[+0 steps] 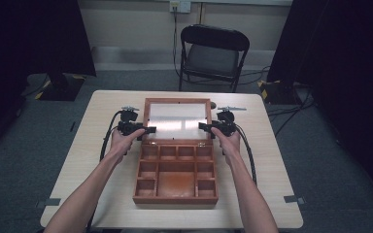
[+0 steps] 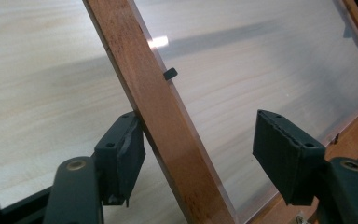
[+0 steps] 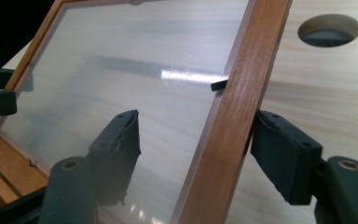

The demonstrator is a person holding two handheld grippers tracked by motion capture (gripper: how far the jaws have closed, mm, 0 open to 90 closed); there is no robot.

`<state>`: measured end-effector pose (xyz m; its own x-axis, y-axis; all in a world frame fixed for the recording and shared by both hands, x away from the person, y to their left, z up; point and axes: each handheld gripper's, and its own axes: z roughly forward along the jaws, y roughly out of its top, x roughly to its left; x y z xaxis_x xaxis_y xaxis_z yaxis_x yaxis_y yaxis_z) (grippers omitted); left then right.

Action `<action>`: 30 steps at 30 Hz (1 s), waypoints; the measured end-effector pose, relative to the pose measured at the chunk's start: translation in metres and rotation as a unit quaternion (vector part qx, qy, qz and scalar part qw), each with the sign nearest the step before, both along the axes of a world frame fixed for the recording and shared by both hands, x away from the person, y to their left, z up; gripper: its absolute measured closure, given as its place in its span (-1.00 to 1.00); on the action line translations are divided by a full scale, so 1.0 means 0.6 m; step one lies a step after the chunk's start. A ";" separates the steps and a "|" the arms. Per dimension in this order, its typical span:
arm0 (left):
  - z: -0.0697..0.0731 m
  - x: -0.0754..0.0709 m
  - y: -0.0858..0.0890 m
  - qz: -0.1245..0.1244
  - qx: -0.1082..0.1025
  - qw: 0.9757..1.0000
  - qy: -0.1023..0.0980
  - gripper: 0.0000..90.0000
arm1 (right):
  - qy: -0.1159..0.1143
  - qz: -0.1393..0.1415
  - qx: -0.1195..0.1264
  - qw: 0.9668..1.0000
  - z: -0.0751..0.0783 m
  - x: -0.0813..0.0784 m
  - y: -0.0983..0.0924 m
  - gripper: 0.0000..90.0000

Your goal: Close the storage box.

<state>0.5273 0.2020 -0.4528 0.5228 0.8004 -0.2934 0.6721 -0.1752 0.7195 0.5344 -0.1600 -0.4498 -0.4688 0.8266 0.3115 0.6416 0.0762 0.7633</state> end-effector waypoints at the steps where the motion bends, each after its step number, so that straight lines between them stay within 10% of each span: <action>1: 0.002 0.000 0.000 -0.002 0.005 1.000 -0.004 -0.24 | 0.000 0.000 0.000 1.000 0.002 -0.001 0.000 -0.27; 30: 0.031 -0.001 -0.004 -0.029 -0.019 0.999 -0.030 -0.18 | -0.026 0.027 0.027 0.999 0.049 -0.032 -0.035 0.00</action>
<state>0.5269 0.1997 -0.4343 0.5846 0.7575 -0.2906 0.6179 -0.1836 0.7645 0.5149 -0.1811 -0.4202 -0.5291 0.7819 0.3297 0.5972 0.0671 0.7993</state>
